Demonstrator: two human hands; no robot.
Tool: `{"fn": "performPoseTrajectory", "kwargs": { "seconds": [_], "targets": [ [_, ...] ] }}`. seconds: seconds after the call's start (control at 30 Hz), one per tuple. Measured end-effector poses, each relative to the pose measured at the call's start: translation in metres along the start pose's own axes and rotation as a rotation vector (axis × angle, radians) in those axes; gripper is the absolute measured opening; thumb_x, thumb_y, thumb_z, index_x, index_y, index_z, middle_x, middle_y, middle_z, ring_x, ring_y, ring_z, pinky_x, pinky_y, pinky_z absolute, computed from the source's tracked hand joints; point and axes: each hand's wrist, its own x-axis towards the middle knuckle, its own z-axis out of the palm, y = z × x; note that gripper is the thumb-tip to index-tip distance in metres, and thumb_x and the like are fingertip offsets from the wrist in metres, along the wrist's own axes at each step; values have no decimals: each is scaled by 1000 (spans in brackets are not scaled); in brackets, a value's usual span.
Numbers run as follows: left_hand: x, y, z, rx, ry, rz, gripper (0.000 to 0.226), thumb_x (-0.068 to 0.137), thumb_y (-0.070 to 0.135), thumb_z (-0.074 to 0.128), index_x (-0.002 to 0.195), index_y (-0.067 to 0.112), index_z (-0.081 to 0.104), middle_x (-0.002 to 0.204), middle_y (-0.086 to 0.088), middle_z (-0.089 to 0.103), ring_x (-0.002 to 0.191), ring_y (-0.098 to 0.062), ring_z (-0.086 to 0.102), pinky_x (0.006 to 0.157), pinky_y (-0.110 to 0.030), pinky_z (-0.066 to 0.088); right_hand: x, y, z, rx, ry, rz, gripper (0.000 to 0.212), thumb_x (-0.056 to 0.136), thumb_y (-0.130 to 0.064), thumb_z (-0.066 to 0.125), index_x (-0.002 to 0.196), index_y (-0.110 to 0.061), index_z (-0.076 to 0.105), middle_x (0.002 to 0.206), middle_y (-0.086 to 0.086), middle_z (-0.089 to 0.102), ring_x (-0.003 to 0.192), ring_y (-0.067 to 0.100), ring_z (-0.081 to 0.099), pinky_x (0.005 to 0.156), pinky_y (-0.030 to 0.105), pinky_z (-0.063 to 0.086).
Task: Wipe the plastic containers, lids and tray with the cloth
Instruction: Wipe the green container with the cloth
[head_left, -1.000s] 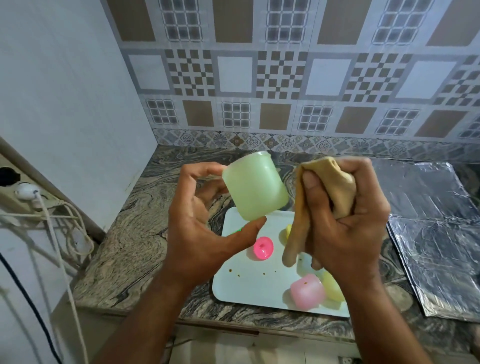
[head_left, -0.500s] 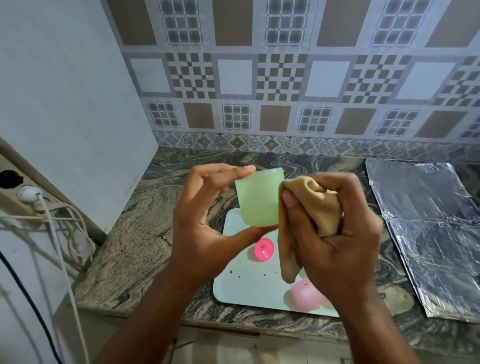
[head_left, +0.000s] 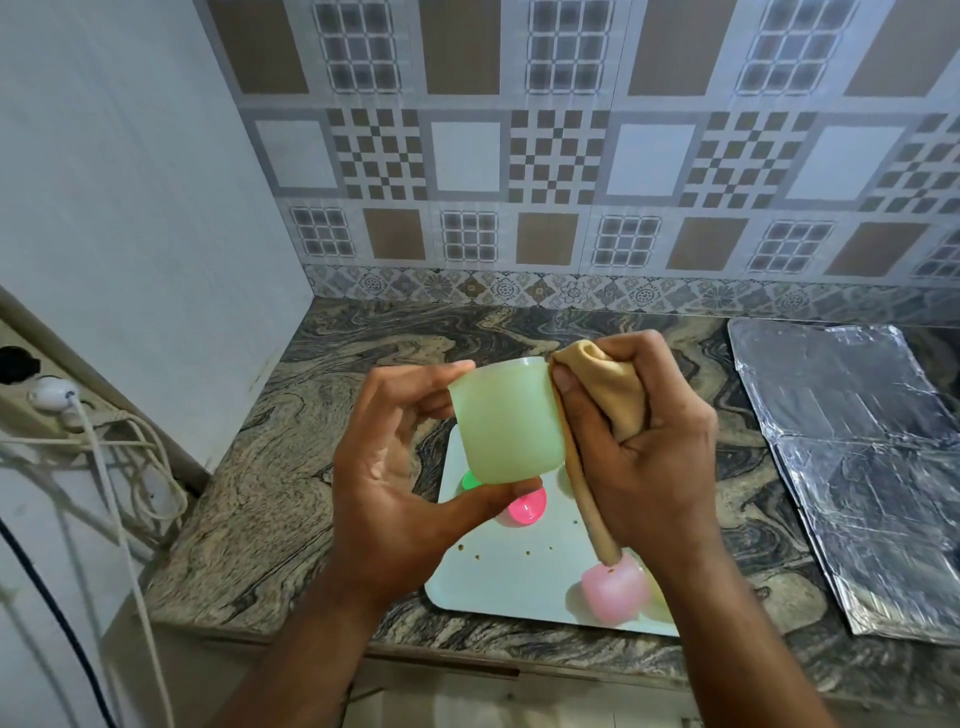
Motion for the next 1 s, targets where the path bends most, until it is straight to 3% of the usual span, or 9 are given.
{"fn": "performPoseTrajectory", "kwargs": {
  "seconds": [0.1, 0.2, 0.33, 0.4, 0.47, 0.6, 0.77, 0.9, 1.0],
  "targets": [
    [3, 4, 2, -64, 16, -38, 75, 64, 17, 97, 126, 24, 55, 127, -19, 60, 120, -36, 64, 103, -46, 53, -6, 5, -1, 80, 37, 25, 12, 96, -18, 73, 96, -15, 61, 84, -23, 67, 73, -1, 63, 70, 12, 47],
    [8, 7, 4, -132, 46, -98, 73, 65, 15, 92, 124, 27, 50, 128, 7, 62, 118, -25, 67, 100, -45, 56, -14, -3, -3, 177, 115, -36, 12, 95, -17, 68, 98, -22, 57, 83, -24, 65, 69, -7, 60, 68, 7, 46],
    [12, 14, 14, -144, -6, -117, 84, 68, -1, 91, 134, 21, 45, 131, 25, 62, 122, -19, 69, 95, -42, 60, -23, -10, 2, 151, 129, -66, 17, 96, -20, 72, 101, -25, 56, 84, -24, 65, 71, -6, 62, 68, 7, 47],
    [14, 14, 15, -153, -39, -134, 81, 69, -2, 91, 133, 19, 46, 132, 21, 67, 124, -18, 69, 95, -41, 60, -24, -8, 4, 129, 124, -52, 13, 95, -21, 70, 101, -17, 59, 86, -19, 67, 71, -4, 64, 67, 8, 48],
    [18, 11, 11, -94, -21, -107, 76, 70, 14, 94, 134, 22, 53, 135, 10, 67, 130, -25, 66, 100, -46, 57, -23, -7, 4, 93, 120, -55, 16, 95, -23, 71, 100, -13, 60, 86, -17, 68, 71, -2, 66, 67, 10, 49],
    [24, 10, 4, 189, -14, -12, 71, 70, 41, 93, 132, 28, 62, 130, -3, 63, 123, -26, 62, 95, -41, 54, -15, -14, -3, 26, 117, -129, 17, 95, -26, 73, 102, -25, 58, 88, -17, 69, 71, 0, 67, 66, 12, 50],
    [25, 9, 2, 96, -24, 65, 71, 65, 33, 98, 128, 28, 66, 119, -9, 64, 112, -38, 64, 93, -59, 54, 4, -17, -8, -3, 61, -113, 16, 94, -25, 75, 98, -23, 59, 86, -27, 66, 73, 0, 67, 68, 12, 48],
    [25, 16, 4, 6, -49, 30, 73, 63, 26, 99, 124, 23, 60, 121, -15, 66, 116, -34, 67, 99, -47, 55, 19, -8, -11, 84, 76, -40, 18, 94, -20, 73, 94, -5, 62, 87, -18, 72, 76, -3, 67, 70, 14, 50],
    [25, 13, 7, -49, -12, -54, 70, 64, 22, 95, 122, 19, 55, 124, -16, 66, 119, -30, 67, 101, -48, 56, 16, -10, -13, 149, 94, -57, 11, 95, -16, 69, 95, -11, 60, 83, -19, 66, 72, -5, 61, 70, 10, 47]
  ]
}}
